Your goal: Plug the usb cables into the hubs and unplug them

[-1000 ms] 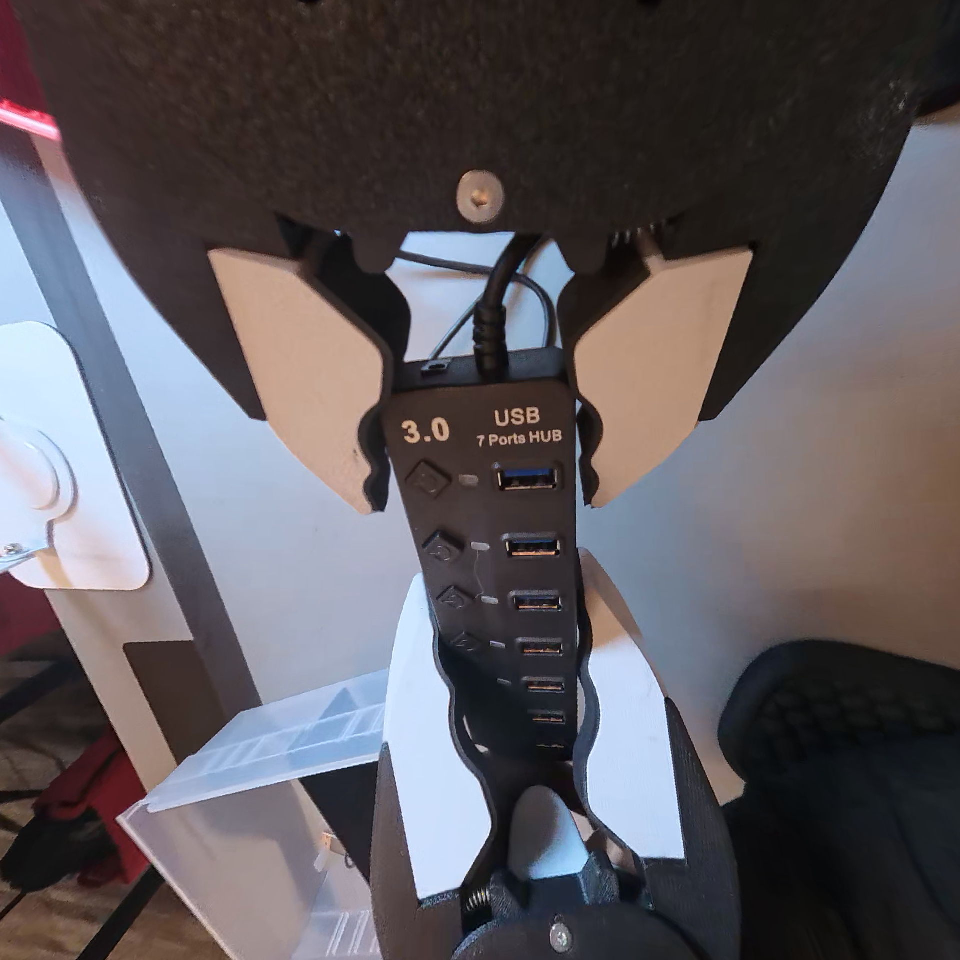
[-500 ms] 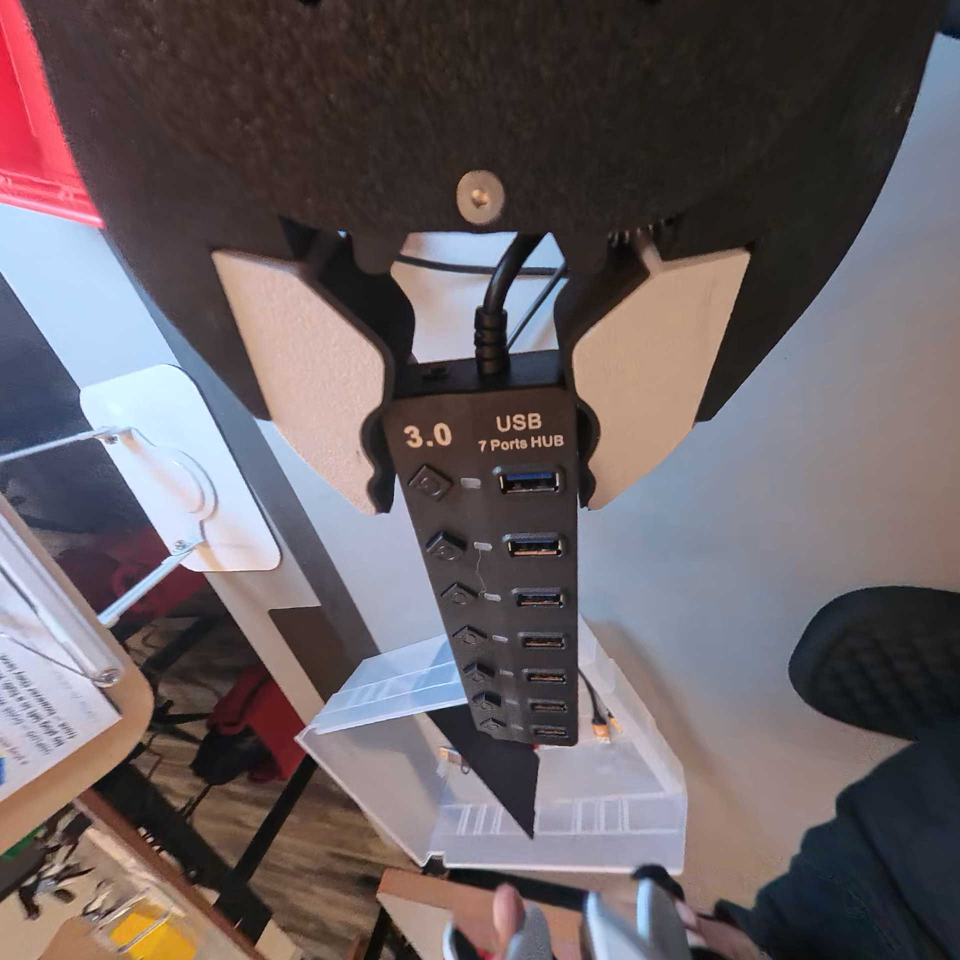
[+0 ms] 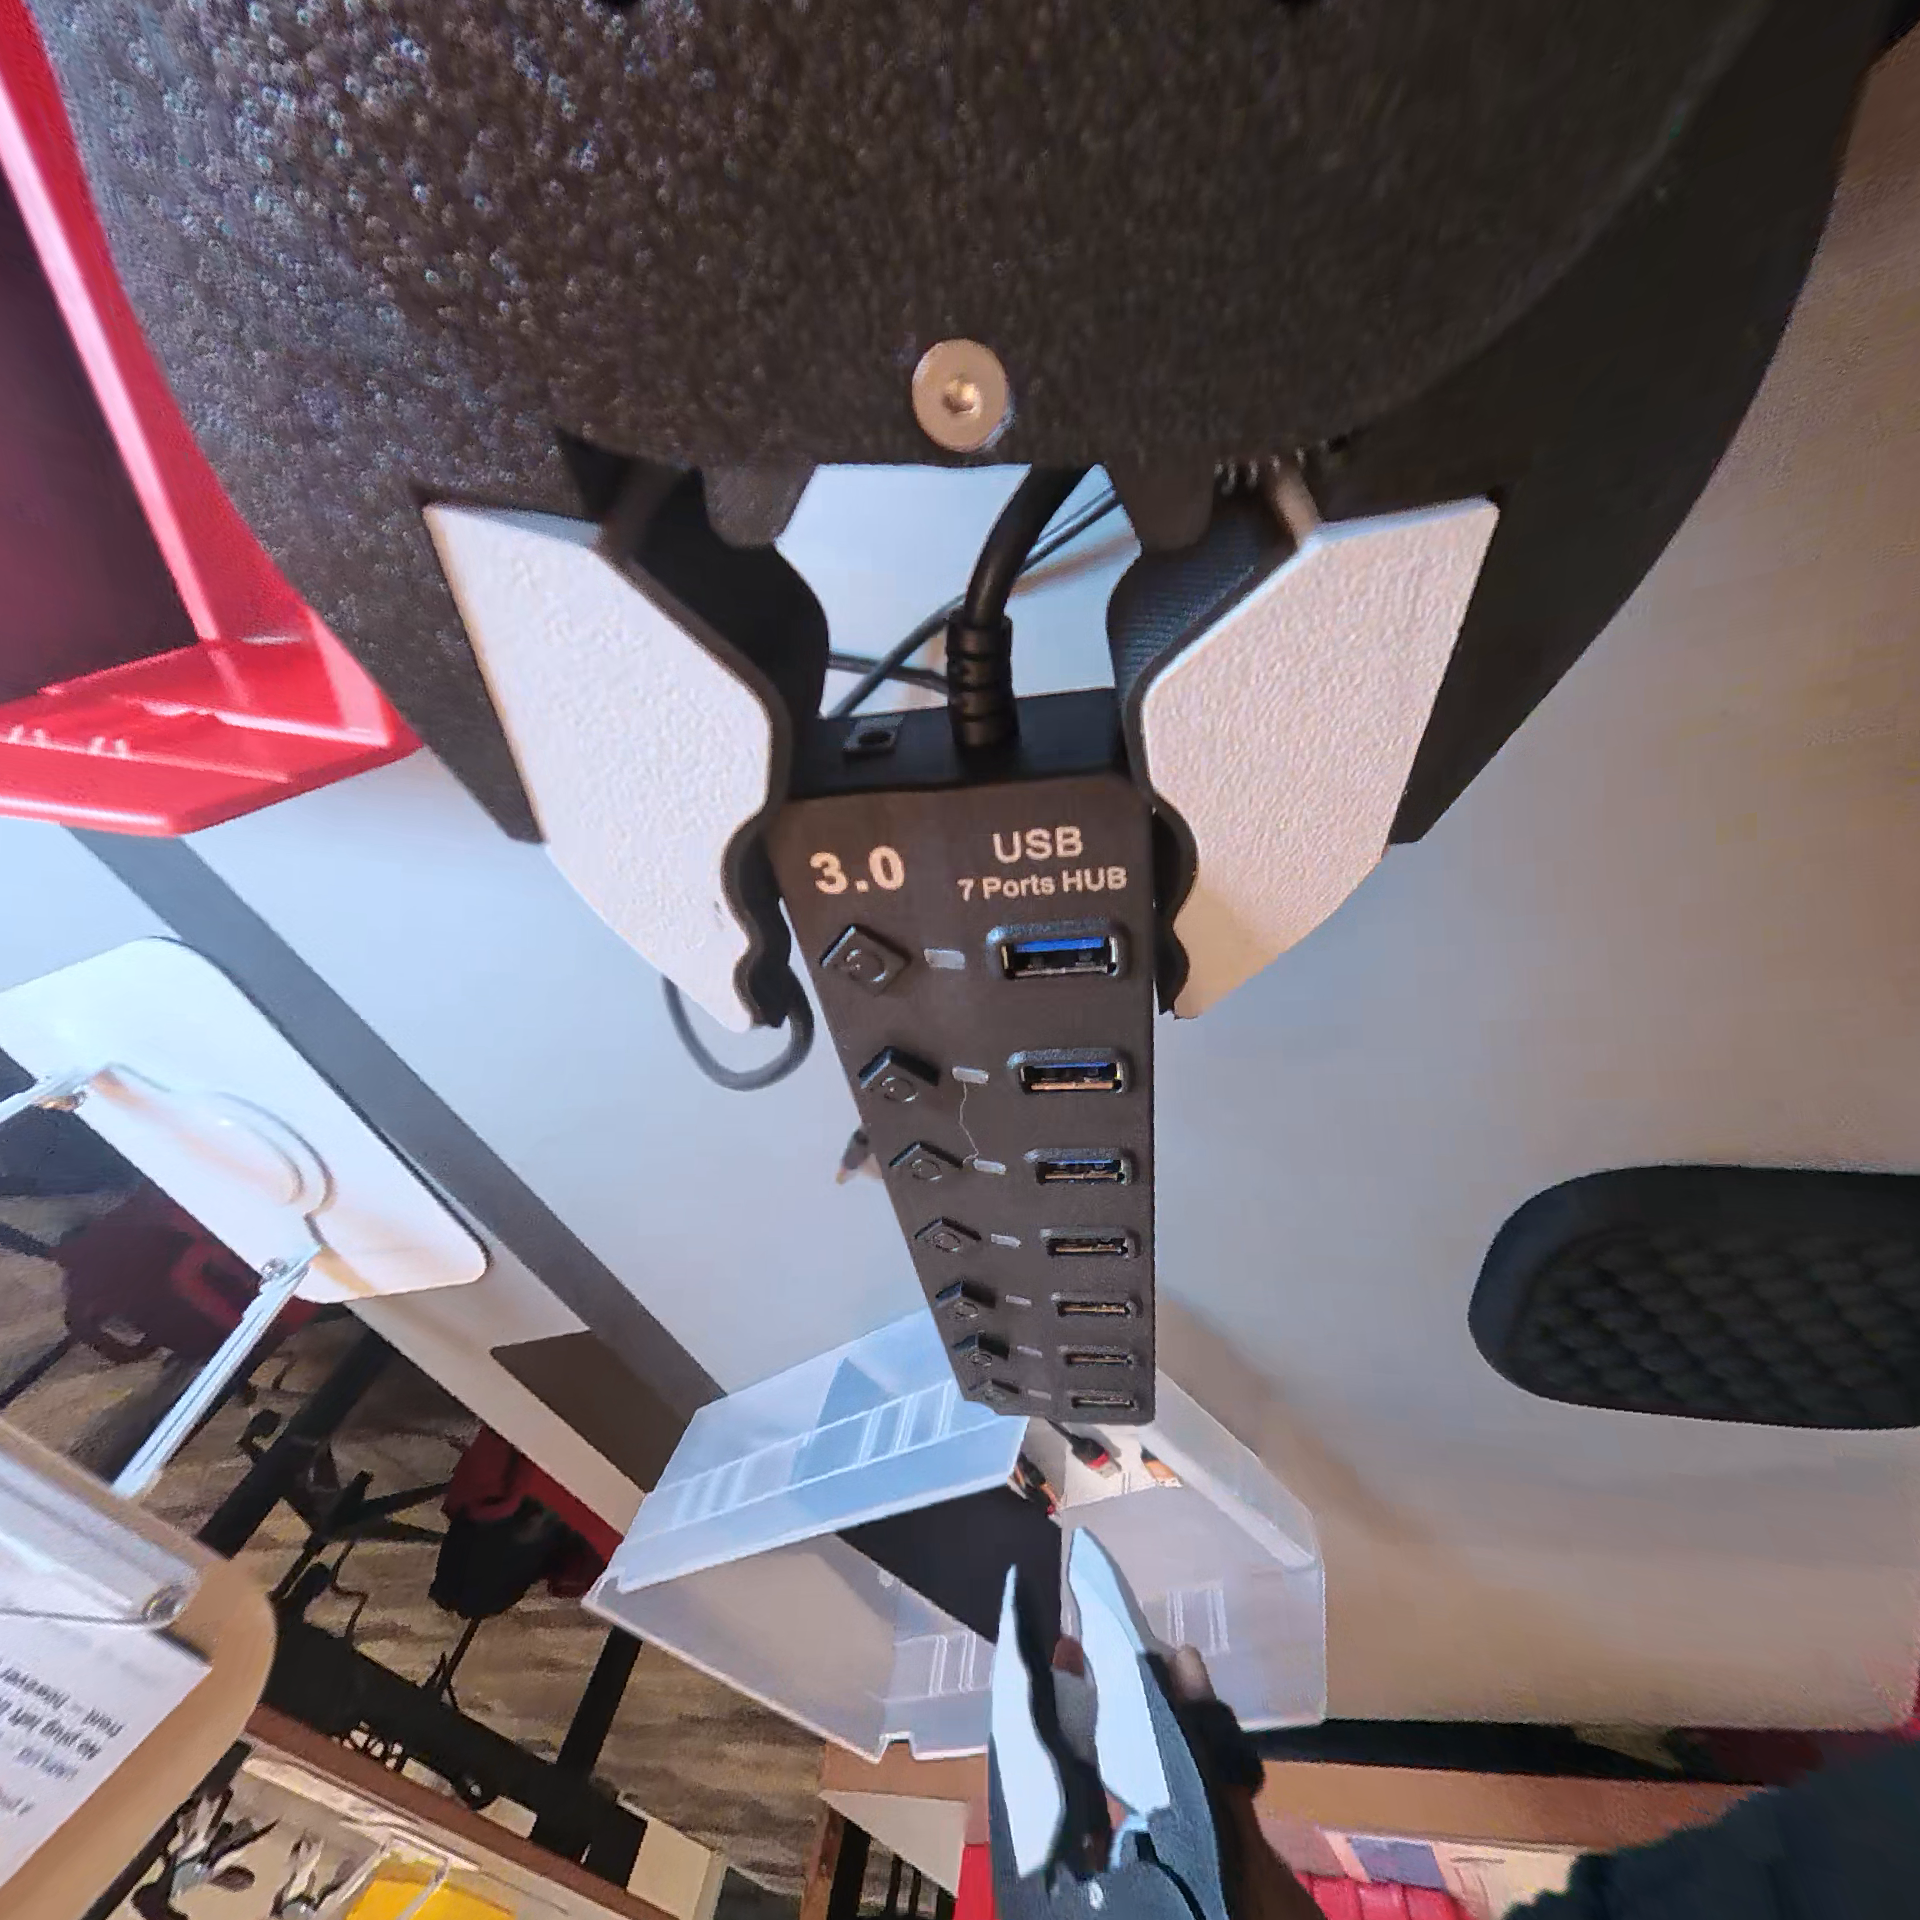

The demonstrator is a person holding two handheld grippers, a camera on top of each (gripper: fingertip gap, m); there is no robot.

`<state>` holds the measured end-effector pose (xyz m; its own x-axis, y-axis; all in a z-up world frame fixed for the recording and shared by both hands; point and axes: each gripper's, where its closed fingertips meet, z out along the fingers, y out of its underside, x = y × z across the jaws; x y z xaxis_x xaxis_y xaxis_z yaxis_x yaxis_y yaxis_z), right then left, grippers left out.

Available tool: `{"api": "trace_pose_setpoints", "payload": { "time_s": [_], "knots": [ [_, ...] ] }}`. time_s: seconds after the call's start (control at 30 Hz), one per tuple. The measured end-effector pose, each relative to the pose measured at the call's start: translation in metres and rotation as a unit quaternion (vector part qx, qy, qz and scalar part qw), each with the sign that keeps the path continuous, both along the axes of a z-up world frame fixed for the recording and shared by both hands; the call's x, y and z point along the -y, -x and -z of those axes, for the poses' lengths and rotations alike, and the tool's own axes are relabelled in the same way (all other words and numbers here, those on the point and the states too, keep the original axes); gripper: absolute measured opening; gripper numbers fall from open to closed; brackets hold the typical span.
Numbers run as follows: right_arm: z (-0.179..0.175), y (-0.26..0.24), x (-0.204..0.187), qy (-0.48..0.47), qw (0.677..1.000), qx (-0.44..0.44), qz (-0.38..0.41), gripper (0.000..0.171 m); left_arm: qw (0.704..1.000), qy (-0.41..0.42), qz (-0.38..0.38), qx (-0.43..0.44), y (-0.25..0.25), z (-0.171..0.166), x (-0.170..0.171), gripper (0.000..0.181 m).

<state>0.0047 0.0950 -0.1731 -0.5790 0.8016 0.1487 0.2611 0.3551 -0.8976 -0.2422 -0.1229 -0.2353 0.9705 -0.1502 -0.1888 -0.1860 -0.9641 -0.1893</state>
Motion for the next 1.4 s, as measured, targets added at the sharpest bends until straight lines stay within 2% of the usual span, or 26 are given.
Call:
{"api": "trace_pose_setpoints", "payload": {
  "time_s": [0.03, 0.13, 0.3, 0.43, 0.57, 0.63, 0.7, 0.8, 0.87, 0.93, 1.0, 1.07, 1.17, 1.3, 1.4],
  "knots": [
    [0.003, -0.001, 0.000, -0.002, 1.000, 0.003, 0.002, 0.068, 0.999, 0.033, 0.005, 0.010, 0.000, 0.009, 0.005, 0.030],
    [0.009, -0.001, -0.002, -0.001, 1.000, 0.009, 0.001, 0.068, 0.991, 0.121, 0.020, 0.047, -0.003, 0.029, 0.024, 0.029],
    [0.016, 0.003, -0.005, 0.011, 1.000, 0.019, 0.000, 0.068, 0.968, 0.239, 0.054, 0.049, -0.002, 0.047, 0.058, 0.029],
    [0.018, 0.006, -0.007, 0.014, 1.000, 0.021, 0.002, 0.068, 0.956, 0.279, 0.080, 0.033, 0.000, 0.061, 0.066, 0.029],
    [0.020, 0.007, -0.008, 0.020, 1.000, 0.023, 0.005, 0.068, 0.954, 0.284, 0.090, 0.019, 0.005, 0.062, 0.065, 0.016],
    [0.020, 0.008, -0.010, 0.020, 1.000, 0.021, 0.008, 0.068, 0.958, 0.268, 0.096, 0.016, 0.006, 0.061, 0.064, 0.016],
    [0.018, 0.008, -0.011, 0.021, 1.000, 0.017, 0.011, 0.068, 0.974, 0.209, 0.078, 0.049, -0.001, 0.053, 0.054, 0.015],
    [0.014, 0.007, -0.013, 0.027, 0.999, 0.010, 0.014, 0.068, 0.990, 0.077, 0.047, 0.110, -0.013, 0.013, 0.033, 0.015],
    [0.011, 0.007, -0.013, 0.034, 0.999, 0.007, 0.013, 0.068, 0.986, -0.037, 0.041, 0.158, -0.026, -0.027, 0.016, 0.015],
    [0.009, 0.006, -0.011, 0.040, 0.999, 0.004, 0.008, 0.068, 0.961, -0.165, 0.054, 0.217, -0.047, -0.075, -0.003, 0.015],
    [0.006, 0.004, -0.008, 0.051, 0.999, 0.004, 0.000, 0.068, 0.917, -0.291, 0.061, 0.268, -0.066, -0.122, -0.018, 0.015],
    [0.003, 0.002, -0.003, 0.068, 0.998, 0.007, -0.011, 0.067, 0.873, -0.382, 0.048, 0.301, -0.079, -0.154, -0.030, 0.015],
    [0.004, 0.000, 0.000, 0.076, 0.997, 0.011, -0.021, 0.067, 0.846, -0.442, -0.017, 0.296, -0.087, -0.159, -0.045, 0.015],
    [0.003, -0.005, 0.006, 0.102, 0.994, 0.024, -0.044, 0.067, 0.738, -0.524, -0.107, 0.411, -0.104, -0.168, -0.063, 0.014],
    [0.001, -0.010, 0.008, 0.114, 0.991, 0.031, -0.065, 0.067, 0.666, -0.558, -0.151, 0.471, -0.115, -0.155, -0.076, 0.014]
  ]
}}
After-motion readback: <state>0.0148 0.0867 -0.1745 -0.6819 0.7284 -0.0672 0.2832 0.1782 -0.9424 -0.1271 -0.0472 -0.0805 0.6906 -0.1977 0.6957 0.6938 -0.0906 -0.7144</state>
